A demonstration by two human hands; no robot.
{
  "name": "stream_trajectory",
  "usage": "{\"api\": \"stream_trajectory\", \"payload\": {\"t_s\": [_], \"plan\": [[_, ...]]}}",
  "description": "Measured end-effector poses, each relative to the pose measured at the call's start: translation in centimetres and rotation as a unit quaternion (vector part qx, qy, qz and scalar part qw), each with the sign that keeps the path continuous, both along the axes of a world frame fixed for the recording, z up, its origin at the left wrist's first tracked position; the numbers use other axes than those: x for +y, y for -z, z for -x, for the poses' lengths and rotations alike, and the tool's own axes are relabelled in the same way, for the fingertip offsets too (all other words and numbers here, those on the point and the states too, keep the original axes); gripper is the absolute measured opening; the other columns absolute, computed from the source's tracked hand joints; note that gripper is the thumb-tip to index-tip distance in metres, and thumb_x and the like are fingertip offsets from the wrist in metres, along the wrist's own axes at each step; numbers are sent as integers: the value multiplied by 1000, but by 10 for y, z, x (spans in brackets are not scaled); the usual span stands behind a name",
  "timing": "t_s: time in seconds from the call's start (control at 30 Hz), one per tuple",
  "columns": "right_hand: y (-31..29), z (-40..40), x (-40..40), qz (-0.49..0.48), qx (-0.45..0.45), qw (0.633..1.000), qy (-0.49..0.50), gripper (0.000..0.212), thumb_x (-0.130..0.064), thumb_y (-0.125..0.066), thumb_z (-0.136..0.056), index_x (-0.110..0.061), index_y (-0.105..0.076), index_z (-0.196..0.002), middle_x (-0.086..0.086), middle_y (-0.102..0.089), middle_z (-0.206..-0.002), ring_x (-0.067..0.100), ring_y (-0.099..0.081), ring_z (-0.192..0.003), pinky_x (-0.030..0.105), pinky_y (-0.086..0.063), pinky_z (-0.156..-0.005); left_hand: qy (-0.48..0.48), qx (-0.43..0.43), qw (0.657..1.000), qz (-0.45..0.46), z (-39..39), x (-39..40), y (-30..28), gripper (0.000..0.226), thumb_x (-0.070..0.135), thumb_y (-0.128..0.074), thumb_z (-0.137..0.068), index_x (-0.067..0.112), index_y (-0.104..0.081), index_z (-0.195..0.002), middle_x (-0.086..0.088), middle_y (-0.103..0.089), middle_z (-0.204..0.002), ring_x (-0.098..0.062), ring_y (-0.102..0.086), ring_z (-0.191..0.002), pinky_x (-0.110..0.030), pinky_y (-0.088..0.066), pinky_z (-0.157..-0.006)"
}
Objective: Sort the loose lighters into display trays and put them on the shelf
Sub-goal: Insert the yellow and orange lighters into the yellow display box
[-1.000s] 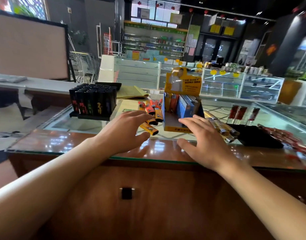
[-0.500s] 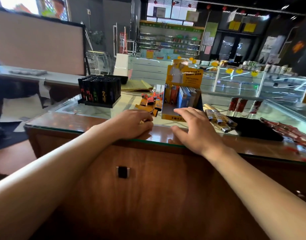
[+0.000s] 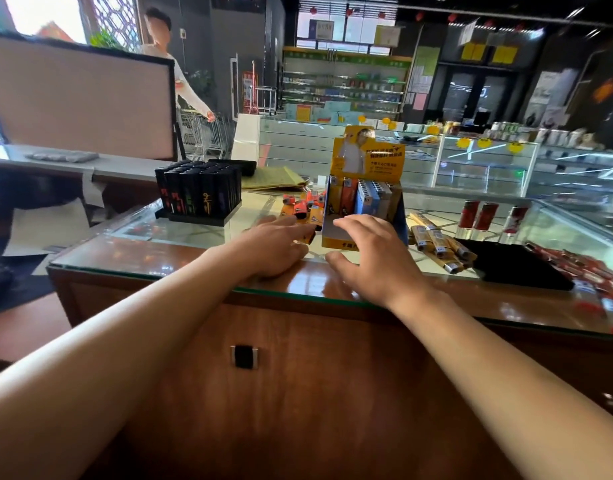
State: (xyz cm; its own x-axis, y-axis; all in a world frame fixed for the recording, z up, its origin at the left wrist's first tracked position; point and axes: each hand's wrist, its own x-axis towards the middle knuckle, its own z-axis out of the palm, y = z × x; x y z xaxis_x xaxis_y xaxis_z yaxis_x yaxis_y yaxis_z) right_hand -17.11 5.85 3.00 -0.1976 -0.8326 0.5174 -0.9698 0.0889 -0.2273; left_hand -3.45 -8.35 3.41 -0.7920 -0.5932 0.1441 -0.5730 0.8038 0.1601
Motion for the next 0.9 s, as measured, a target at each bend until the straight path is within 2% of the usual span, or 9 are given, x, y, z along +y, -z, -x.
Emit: {"api": "stream_trajectory", "payload": {"t_s": [0.13, 0.2, 0.3, 0.37, 0.43, 0.53, 0.73, 0.83, 0.9], "plan": [[1, -1, -6, -3, -3, 1000, -3, 56, -42, -56, -95, -21, -44, -145, -3, -44, -148, 14, -31, -138, 28, -25, -111, 56, 21, 998, -24, -17, 0, -4, 33, 27, -44, -103, 27, -52, -135, 1, -52, -139, -22, -46, -130, -37, -36, -108], [1, -1, -8, -5, -3, 1000, -5, 56, -42, -56, -95, -22, -44, -145, -4, -43, -148, 14, -30, -138, 28, -25, -111, 75, 19, 996, -49, -31, 2, -9, 29, 20, -48, -101, 27, -57, -127, 5, -53, -127, -22, -51, -123, -36, -39, -103], [-1, -4, -12, -8, -9, 1000, -9, 56, -43, -55, -94, -23, -43, -145, -4, -42, -148, 14, -30, -138, 29, -25, -111, 78, 55, 992, -83, -45, 4, -13, 30, 13, -53, -98, 29, -63, -121, 4, -46, -147, -18, -37, -140, -29, -25, -112], [0, -5, -15, -10, -15, 1000, -13, 57, -44, -55, -94, -23, -43, -146, -4, -41, -150, 15, -28, -139, 31, -25, -112, 50, 146, 986, -65, -44, 6, -12, 28, 19, -60, -95, 26, -65, -122, 1, -49, -144, -18, -41, -136, -21, -26, -105], [0, -8, -19, -14, -15, 1000, -17, 58, -44, -55, -94, -22, -42, -147, -4, -40, -151, 16, -27, -140, 32, -24, -113, -41, 207, 977, -33, -37, 7, -10, 36, 39, -62, -93, 26, -63, -126, -4, -53, -138, -24, -48, -128, -29, -35, -105], [0, -10, -25, -19, -7, 1000, -20, 59, -46, -55, -94, -22, -42, -146, -3, -41, -150, 17, -28, -141, 33, -25, -113, -155, 102, 983, 8, -25, 8, -7, 56, 61, -51, -90, 26, -55, -134, -8, -47, -142, -31, -44, -128, -44, -42, -103], [-2, -10, -29, -18, -12, 999, -27, 58, -45, -55, -94, -24, -42, -146, -4, -41, -150, 15, -28, -140, 33, -28, -112, -57, 80, 995, 10, -38, 9, -14, 33, 43, -55, -95, 32, -66, -125, -2, -61, -128, -20, -56, -114, -33, -43, -97], [-1, -11, -32, -21, -11, 999, -32, 58, -47, -55, -94, -25, -42, -146, -5, -40, -151, 15, -26, -142, 35, -27, -113, -32, 90, 995, -20, -50, 8, -17, 44, 37, -61, -92, 29, -57, -135, -2, -56, -138, -22, -52, -123, -32, -39, -103], [-2, -12, -34, -22, -12, 999, -34, 59, -47, -54, -94, -25, -41, -147, -5, -38, -152, 16, -24, -143, 35, -25, -115, -72, 92, 992, -37, -51, 5, -16, 60, 40, -63, -90, 27, -44, -146, -5, -49, -145, -26, -45, -131, -36, -36, -109]]}}
